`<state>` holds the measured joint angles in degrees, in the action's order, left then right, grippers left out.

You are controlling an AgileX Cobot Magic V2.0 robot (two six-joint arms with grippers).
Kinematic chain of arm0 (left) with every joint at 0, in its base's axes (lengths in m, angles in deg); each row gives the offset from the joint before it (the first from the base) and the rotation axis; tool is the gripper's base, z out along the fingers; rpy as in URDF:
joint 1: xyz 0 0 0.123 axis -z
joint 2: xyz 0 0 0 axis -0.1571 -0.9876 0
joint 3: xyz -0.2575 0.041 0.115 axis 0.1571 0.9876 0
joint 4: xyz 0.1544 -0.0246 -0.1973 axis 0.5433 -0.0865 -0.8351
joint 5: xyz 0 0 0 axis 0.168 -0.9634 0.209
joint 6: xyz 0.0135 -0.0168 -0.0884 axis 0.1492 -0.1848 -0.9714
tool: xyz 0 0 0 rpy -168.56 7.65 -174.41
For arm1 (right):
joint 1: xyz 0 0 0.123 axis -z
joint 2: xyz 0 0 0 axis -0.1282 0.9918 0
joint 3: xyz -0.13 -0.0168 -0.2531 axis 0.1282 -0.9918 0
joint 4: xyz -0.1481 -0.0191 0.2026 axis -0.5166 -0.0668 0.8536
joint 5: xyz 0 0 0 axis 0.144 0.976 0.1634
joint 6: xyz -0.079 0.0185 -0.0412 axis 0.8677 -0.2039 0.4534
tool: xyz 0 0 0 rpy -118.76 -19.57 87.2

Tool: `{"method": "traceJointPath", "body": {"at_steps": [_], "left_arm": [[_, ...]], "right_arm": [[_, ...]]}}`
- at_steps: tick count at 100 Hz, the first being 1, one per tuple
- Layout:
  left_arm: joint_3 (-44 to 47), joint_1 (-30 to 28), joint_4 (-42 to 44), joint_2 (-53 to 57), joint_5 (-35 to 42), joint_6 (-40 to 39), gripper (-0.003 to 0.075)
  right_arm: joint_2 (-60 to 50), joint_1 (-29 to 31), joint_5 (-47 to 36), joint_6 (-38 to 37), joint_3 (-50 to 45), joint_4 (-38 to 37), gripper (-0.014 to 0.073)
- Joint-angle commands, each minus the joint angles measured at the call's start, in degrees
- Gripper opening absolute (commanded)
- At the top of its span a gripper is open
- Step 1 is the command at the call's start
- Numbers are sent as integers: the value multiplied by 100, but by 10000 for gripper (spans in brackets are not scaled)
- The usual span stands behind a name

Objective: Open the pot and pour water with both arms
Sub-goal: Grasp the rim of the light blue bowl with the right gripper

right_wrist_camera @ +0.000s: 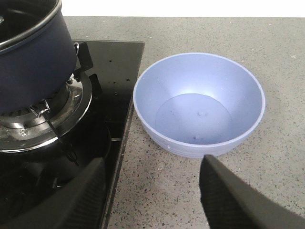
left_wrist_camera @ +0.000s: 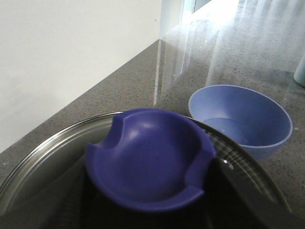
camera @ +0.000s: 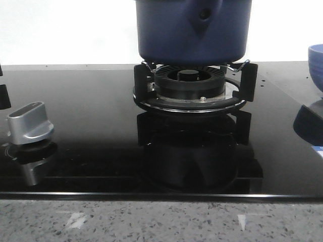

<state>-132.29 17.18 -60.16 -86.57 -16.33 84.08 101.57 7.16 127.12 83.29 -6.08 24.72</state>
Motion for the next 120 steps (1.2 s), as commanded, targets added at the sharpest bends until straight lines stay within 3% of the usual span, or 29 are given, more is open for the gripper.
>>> {"method": "traceJointPath", "body": {"at_steps": [1,14,40,69,93,120], "left_arm": [[-187,58,-436,234,-3,-8,326],[-187,58,-436,234,-3,-8,272],[-211,-93,-528,500,-164,-8,272],[-224,-894,-528,1165,-465,-60,272],[-224,-1828,-528,1532,-1135,-348,272],[-224,-2632,-541,1693,-1722,-471,272]], "right_arm": [[65,1,-352,63,211,-37,395],[65,1,-344,63,211,-37,395],[65,1,-344,63,211,-37,395],[322,12,-129,-10,408,-37,395],[1509,352,548,-630,1458,-733,395],[3212,1056,893,-654,2598,-735,395]]}}
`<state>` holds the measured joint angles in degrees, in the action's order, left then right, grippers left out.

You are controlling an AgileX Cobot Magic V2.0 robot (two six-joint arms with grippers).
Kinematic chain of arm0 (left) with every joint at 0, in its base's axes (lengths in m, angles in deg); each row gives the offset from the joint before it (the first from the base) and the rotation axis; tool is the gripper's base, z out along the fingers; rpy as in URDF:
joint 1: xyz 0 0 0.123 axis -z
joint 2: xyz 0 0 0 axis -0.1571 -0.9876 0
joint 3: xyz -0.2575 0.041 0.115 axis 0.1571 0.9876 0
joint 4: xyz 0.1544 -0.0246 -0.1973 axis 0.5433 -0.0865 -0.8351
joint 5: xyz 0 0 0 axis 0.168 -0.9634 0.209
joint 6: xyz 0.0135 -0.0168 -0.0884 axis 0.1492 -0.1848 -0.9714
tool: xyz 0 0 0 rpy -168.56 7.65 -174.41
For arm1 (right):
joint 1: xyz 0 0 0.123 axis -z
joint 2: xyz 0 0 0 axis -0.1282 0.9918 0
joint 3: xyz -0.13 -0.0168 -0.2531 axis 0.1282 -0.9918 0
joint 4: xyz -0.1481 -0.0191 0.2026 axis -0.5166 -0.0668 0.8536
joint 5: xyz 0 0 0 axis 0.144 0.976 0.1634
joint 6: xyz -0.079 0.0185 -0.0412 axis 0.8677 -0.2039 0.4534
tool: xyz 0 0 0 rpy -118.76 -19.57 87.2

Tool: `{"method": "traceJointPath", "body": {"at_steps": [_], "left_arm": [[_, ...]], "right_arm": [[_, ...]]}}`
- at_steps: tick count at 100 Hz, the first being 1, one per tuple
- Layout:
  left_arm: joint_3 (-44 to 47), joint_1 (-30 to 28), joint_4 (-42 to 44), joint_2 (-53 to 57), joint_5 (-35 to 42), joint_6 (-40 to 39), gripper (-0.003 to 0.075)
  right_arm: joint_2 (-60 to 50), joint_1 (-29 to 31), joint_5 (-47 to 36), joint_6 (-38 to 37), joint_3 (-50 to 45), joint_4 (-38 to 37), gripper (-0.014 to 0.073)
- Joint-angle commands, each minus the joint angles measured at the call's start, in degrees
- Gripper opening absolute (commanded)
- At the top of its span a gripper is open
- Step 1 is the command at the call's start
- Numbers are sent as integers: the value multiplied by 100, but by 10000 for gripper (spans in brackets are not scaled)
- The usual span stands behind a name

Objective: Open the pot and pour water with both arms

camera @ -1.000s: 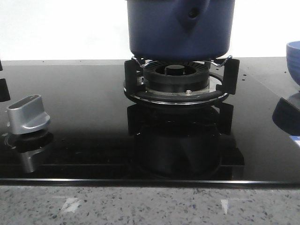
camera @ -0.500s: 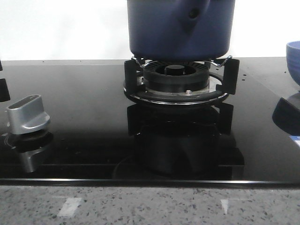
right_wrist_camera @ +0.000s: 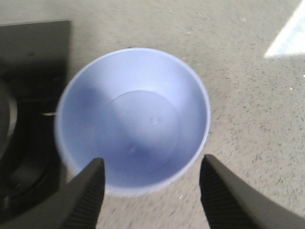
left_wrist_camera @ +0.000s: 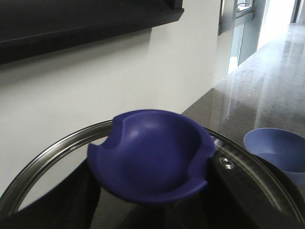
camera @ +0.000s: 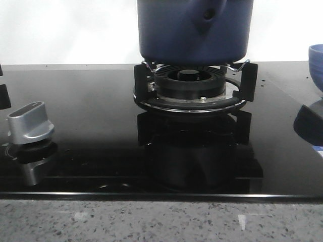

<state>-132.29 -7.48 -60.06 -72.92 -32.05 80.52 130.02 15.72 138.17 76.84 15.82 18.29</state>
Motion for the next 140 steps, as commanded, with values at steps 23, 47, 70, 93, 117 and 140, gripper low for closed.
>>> {"method": "traceJointPath", "body": {"at_steps": [23,47,70,93,117,140], "left_arm": [[-224,-256,-573,339,-204,-115,272],[-224,-256,-573,339,-204,-115,272],[-224,-256,-573,339,-204,-115,272],[-224,-256,-573,339,-204,-115,272],[-224,-256,-573,339,-229,-115,272],[-224,-256,-573,339,-229,-115,272]], "right_arm": [[1521,674,-177,-9,720,131,395],[2247,768,-279,53,720,201,388],[2496,768,-339,53,720,229,31],[2437,768,-224,53,823,355,-71],[2246,748,770,53,2038,681,-67],[2294,408,1514,106,3404,951,-67]]}}
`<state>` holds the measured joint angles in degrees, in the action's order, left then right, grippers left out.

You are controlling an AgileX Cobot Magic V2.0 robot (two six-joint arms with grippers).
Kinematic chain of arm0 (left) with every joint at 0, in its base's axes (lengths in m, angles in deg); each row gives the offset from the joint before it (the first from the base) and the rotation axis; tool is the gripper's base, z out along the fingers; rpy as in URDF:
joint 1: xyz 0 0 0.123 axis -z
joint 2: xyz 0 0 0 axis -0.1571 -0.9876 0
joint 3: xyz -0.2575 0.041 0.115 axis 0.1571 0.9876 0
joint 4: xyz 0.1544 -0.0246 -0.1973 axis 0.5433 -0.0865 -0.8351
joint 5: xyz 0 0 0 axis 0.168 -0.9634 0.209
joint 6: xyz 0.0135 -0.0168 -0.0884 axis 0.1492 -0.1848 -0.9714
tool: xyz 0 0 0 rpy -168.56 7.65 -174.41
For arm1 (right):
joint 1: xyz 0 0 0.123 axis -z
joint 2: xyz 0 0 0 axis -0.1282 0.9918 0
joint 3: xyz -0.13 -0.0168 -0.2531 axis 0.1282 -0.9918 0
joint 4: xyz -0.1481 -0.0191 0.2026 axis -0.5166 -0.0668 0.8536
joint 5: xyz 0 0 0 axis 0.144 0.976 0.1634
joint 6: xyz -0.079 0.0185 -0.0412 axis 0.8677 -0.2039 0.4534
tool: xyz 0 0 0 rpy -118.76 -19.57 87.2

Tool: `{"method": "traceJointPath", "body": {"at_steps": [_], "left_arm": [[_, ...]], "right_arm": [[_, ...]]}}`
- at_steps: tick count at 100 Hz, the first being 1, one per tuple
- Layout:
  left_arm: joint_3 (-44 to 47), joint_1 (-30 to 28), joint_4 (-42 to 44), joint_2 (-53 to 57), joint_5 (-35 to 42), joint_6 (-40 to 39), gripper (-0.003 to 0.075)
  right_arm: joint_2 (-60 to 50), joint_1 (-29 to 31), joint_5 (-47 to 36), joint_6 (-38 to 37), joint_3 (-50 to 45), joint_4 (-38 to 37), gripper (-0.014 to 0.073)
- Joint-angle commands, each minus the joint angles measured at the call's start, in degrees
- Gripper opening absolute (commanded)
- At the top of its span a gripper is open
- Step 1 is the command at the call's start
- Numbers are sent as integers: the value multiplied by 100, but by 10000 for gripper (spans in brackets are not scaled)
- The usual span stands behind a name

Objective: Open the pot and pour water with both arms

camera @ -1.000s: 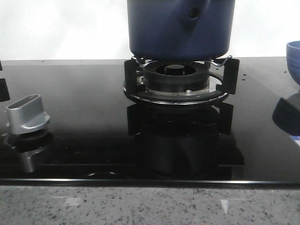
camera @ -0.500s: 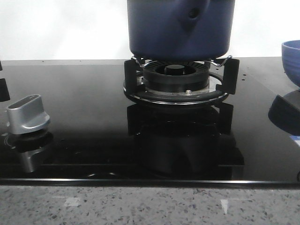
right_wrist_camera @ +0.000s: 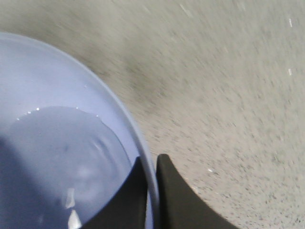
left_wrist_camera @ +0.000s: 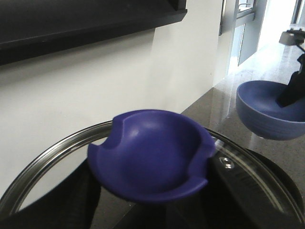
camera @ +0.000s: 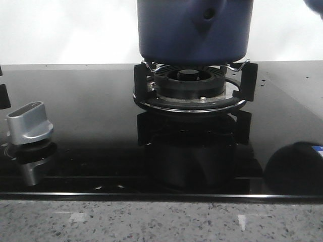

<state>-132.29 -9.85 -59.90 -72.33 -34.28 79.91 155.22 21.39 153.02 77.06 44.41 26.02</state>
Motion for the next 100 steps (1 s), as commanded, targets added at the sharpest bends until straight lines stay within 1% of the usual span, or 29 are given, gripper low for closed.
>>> {"method": "traceJointPath", "body": {"at_steps": [1,9,24,38,48,55,68,78,100], "left_arm": [[-224,-18,-589,279,-7,-54,272],[-224,-18,-589,279,-7,-54,272],[-224,-18,-589,279,-7,-54,272],[-224,-18,-589,279,-7,-54,272],[-224,-18,-589,279,-7,-54,272],[-224,-18,-589,279,-7,-54,272],[-224,-18,-589,279,-7,-54,272],[-224,-18,-589,279,4,-54,272],[-224,-18,-589,279,36,-54,272]], "right_arm": [[-208,-201,48,83,578,178,-67],[-112,-464,190,96,976,178,-67],[144,-1051,202,142,1554,178,-67],[494,-1564,122,142,2059,178,-67],[765,-1878,-108,142,2330,178,-67],[932,-2060,-332,142,2455,178,-67],[1123,-2304,-865,382,2485,178,-67],[1237,-2421,-1260,421,2474,-2,-67],[1125,-2666,-2753,421,2055,-564,-67]]}}
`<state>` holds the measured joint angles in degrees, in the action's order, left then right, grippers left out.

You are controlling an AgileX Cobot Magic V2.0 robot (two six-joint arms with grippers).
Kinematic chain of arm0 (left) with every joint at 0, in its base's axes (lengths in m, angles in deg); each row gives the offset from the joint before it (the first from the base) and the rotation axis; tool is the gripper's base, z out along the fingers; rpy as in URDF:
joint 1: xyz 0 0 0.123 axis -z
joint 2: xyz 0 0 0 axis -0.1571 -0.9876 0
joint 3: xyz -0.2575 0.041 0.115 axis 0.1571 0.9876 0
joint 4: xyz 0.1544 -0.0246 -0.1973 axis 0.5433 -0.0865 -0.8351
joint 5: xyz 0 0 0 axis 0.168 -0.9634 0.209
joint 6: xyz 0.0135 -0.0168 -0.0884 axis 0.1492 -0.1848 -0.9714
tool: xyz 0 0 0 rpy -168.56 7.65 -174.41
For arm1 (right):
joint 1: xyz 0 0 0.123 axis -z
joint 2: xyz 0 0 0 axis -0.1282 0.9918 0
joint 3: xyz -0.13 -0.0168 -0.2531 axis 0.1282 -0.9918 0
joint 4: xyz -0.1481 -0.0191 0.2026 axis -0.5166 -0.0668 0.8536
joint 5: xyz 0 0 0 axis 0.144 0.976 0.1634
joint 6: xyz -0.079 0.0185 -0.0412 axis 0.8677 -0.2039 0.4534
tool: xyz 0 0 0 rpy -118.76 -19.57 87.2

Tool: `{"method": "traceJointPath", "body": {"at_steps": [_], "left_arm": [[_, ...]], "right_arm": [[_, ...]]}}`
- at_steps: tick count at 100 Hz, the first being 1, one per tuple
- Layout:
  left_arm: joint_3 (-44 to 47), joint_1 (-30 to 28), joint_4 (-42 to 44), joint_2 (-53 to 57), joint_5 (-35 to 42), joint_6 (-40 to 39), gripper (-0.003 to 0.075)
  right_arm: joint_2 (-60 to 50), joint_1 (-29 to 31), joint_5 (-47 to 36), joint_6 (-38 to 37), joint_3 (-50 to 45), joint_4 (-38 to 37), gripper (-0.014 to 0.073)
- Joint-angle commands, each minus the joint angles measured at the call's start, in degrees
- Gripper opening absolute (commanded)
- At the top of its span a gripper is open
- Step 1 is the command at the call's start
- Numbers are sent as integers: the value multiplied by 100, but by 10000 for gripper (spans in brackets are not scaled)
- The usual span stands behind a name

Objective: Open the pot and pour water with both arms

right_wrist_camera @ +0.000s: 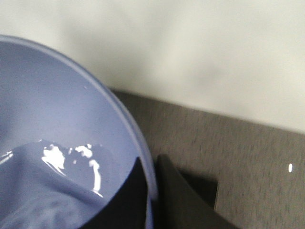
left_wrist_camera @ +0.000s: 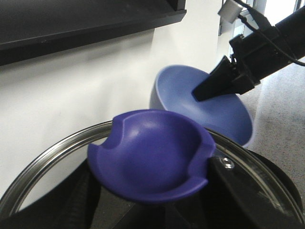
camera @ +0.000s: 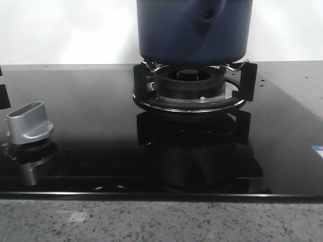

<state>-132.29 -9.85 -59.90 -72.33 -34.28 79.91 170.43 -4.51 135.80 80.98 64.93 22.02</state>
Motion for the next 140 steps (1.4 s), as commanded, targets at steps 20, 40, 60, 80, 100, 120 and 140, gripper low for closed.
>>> {"method": "traceJointPath", "body": {"at_steps": [20,40,60,80,100,120,140], "left_arm": [[-224,-18,-589,279,36,-54,272],[-224,-18,-589,279,39,-54,272],[-224,-18,-589,279,39,-54,272],[-224,-18,-589,279,39,-54,272],[-224,-18,-589,279,39,-54,272],[-224,-18,-589,279,39,-54,272],[-224,-18,-589,279,39,-54,272]], "right_arm": [[-882,-204,-2902,29,-1239,-473,-67],[-1555,-212,-5456,29,-2932,-797,-67],[-1788,-212,-6858,29,-3836,-1118,-67],[-1788,-212,-7447,29,-4152,-1137,-67],[-1788,-212,-8722,321,-4637,-1209,-67],[-1788,-202,-10108,893,-5152,-1209,-67],[-1778,-202,-10531,912,-5323,-1209,-67]]}}
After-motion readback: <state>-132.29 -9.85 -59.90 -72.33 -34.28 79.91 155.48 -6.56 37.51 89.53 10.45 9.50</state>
